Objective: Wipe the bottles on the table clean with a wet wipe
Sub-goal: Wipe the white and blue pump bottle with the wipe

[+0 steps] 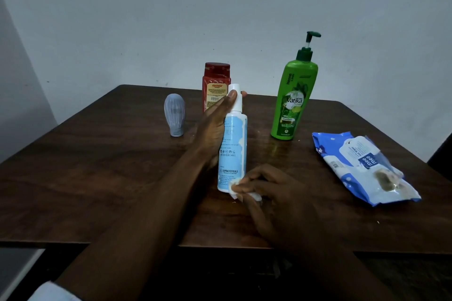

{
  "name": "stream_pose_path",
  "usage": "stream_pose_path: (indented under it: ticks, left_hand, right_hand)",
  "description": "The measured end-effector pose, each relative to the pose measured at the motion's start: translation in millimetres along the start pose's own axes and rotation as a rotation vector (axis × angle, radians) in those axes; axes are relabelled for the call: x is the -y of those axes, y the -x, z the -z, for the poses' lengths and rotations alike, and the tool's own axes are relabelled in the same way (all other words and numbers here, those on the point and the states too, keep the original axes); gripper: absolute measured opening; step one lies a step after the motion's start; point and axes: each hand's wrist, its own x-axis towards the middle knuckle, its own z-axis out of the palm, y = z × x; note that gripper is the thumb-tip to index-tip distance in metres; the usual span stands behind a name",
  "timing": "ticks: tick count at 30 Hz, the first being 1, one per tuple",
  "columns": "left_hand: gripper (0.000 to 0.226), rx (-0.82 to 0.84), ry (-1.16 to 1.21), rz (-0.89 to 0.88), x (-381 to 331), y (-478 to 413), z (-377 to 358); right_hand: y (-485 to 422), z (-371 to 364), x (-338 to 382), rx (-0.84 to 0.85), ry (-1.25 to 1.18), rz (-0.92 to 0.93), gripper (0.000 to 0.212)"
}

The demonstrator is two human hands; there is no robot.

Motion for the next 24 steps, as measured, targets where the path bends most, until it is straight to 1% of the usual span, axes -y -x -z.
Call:
stream_pose_path:
  ticks: [3, 5, 8, 11, 14, 17, 21, 24]
  left_hand:
    - [0.046, -0.017, 0.010, -0.014, 0, -2, 1]
    - [0.047, -0.032, 0.009, -0.020, -1, -2, 1]
    - [0.038, -0.034, -0.013, -0.032, -2, -1, 1]
    - [0.030, -0.010, -0.013, -0.019, 0, -4, 2]
    - [0.030, 0.033, 0.023, 0.011, 2, -4, 5]
    - [0.035, 0.037, 0.007, 0.025, 2, -3, 5]
    - [0.037, 0.029, -0.021, 0.045, 0, 0, 5]
    - [0.039, 0.042, 0.037, 0.056, -1, 0, 3]
  right_hand:
    - [-2, -1, -1, -0.019, 0.000, -0.004, 0.014]
    - [-6, -3, -2, -0.038, -0.016, -0.023, 0.016]
    - [-18, -3, -2, -0.086, -0.066, -0.045, 0.017]
    - [-40, 1, -6, -0.158, -0.064, -0.045, 0.016]
    - [-65, 6, -12, -0.203, -0.075, -0.068, 0.015]
    - [-86, 11, -16, -0.235, -0.053, -0.077, 0.015]
    - [-102, 12, -16, -0.222, -0.049, -0.093, 0.017]
    - [-101, 11, -16, -0.210, -0.018, -0.062, 0.017]
